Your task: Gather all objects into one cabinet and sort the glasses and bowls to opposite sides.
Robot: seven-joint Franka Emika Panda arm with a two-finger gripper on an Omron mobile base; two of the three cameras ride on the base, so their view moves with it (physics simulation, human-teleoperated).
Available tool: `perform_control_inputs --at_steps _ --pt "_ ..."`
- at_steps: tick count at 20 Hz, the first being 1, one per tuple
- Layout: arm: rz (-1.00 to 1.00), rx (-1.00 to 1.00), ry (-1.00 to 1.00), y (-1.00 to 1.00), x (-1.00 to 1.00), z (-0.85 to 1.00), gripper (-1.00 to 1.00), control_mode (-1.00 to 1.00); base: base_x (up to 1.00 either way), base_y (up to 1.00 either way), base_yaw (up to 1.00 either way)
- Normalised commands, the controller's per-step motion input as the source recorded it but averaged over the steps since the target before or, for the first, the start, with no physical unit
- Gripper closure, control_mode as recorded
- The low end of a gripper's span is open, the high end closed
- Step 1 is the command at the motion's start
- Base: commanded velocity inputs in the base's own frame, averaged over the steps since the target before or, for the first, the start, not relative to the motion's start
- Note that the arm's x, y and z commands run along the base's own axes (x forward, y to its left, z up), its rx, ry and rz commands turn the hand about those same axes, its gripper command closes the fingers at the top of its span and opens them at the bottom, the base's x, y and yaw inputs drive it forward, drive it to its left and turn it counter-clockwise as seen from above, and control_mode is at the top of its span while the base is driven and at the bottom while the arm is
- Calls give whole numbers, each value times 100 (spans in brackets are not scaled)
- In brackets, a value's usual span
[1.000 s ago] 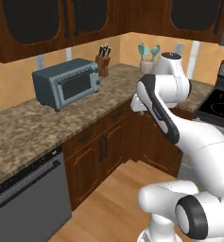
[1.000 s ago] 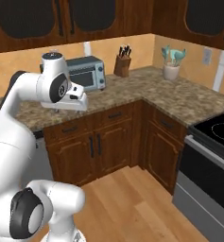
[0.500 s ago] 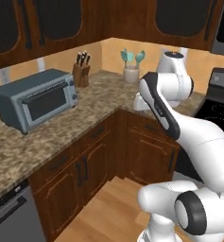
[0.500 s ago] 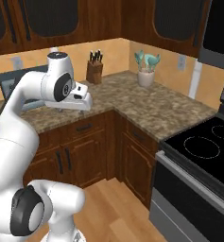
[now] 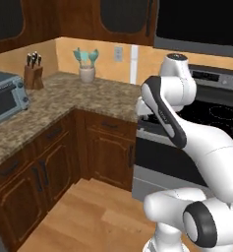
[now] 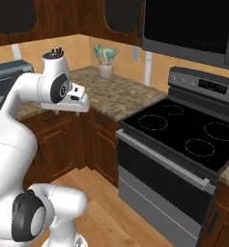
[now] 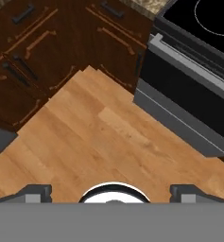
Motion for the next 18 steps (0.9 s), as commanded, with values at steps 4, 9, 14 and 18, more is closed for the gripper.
perform_control_inputs --at_steps 4,9,14,18 --pt "0 0 0 0 0 0 -100 100 -4 -26 -56" --pt "0 0 0 0 0 0 -100 100 0 -25 -54" --pt "0 0 0 0 0 0 -100 100 -3 -48 -34" --pt "0 0 0 0 0 0 -100 100 1 -77 -13"
